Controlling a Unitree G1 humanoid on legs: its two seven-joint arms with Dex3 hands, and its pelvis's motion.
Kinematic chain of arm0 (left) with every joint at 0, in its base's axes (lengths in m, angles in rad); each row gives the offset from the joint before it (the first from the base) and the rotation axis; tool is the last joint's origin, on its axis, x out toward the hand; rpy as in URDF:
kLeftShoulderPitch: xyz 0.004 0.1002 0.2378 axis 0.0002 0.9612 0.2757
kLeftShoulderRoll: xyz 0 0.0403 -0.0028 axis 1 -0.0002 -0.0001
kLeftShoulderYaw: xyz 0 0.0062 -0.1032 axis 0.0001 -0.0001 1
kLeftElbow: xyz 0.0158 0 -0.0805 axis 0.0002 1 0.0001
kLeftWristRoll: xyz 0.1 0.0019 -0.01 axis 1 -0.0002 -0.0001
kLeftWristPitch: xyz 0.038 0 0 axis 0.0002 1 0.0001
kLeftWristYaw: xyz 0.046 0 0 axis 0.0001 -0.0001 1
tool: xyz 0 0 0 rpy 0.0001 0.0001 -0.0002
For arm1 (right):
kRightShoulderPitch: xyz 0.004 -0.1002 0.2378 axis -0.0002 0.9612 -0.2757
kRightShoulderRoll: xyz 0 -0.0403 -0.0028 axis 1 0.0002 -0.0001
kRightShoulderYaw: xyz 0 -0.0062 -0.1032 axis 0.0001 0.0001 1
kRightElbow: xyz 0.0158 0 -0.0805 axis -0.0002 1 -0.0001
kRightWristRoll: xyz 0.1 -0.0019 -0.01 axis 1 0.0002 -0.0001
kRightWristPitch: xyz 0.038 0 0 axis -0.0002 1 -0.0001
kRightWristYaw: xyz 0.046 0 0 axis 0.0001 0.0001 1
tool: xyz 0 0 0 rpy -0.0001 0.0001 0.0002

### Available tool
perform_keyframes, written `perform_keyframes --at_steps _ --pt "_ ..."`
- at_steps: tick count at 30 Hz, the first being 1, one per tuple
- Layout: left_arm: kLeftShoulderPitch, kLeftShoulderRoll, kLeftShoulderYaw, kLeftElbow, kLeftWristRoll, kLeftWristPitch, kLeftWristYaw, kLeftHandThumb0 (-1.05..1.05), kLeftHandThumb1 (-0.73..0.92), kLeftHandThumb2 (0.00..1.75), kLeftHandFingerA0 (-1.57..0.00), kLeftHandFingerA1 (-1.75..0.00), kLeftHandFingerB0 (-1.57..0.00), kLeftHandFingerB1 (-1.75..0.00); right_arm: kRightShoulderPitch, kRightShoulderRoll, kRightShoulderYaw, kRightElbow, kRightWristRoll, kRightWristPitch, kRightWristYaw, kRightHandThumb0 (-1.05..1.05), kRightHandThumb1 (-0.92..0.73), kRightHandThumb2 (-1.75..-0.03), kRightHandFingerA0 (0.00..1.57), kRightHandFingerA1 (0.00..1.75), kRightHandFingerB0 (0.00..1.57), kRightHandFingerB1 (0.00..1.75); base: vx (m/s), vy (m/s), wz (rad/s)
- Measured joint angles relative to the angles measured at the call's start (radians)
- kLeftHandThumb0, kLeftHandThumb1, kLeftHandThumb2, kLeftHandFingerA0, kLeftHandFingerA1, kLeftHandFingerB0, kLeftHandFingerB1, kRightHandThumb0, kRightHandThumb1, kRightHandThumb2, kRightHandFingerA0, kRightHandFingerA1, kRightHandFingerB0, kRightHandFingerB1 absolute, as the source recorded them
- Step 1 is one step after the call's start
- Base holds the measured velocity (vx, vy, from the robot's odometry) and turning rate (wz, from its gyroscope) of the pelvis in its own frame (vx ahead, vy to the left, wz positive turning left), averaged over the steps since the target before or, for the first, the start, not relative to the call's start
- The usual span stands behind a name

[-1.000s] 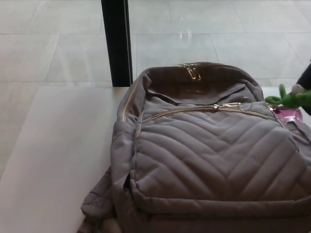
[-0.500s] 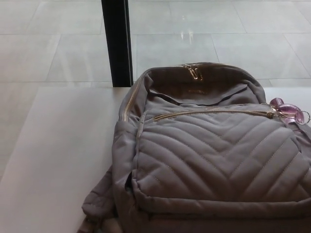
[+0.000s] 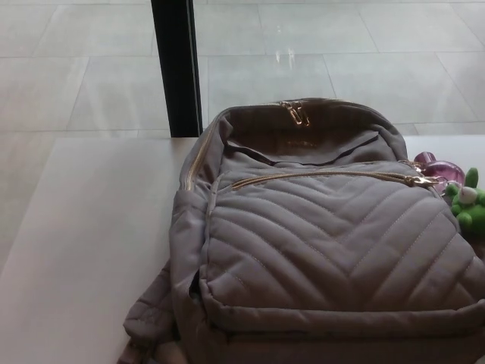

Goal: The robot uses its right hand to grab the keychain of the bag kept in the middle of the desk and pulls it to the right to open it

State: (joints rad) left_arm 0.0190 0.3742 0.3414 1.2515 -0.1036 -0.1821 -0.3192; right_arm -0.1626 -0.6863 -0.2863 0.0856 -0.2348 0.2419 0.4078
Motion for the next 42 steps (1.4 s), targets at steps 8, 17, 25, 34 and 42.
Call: perform_keyframes --at_steps 8,17,25,34,42 --pt "0.000 0.000 0.000 0.000 0.000 0.000 -0.001 -0.83 0.78 1.20 -0.55 -0.65 -0.37 -0.54 0.070 -0.058 -0.137 0.114 0.116 -0.008 0.096 -0.82 -0.49 -0.56 0.00 0.00 0.00 0.00 0.00 0.000 0.00" --pt "-0.003 -0.002 -0.001 0.000 0.001 0.000 -0.001 -0.82 0.78 1.20 -0.54 -0.65 -0.38 -0.55 0.180 -0.055 -0.406 0.240 0.194 0.001 0.075 -0.68 -0.54 -0.70 0.08 0.42 0.00 0.07 0.00 0.000 0.00" --pt "-0.005 -0.004 -0.001 0.000 0.002 0.000 -0.001 -0.86 0.92 0.80 -0.59 -0.58 -0.43 -0.46 0.284 0.001 -0.625 0.464 0.243 0.005 -0.022 -0.54 -0.63 -0.59 0.42 0.79 0.33 0.38 0.00 0.000 0.00" --pt "-0.003 0.013 -0.046 -0.001 0.019 -0.001 0.026 -0.80 0.92 0.80 -0.69 -0.57 -0.46 -0.46 0.398 0.127 -0.730 0.767 0.319 0.014 -0.089 -0.51 -0.64 -0.59 0.38 0.63 0.22 0.31 0.00 0.000 0.00" --pt "-0.001 0.028 -0.086 -0.001 0.030 -0.010 0.060 -0.80 0.92 0.82 -0.61 -0.55 -0.44 -0.46 0.467 0.189 -0.682 0.769 0.399 0.039 -0.076 -0.50 -0.63 -0.59 0.52 1.02 0.18 0.30 0.00 0.000 0.00"
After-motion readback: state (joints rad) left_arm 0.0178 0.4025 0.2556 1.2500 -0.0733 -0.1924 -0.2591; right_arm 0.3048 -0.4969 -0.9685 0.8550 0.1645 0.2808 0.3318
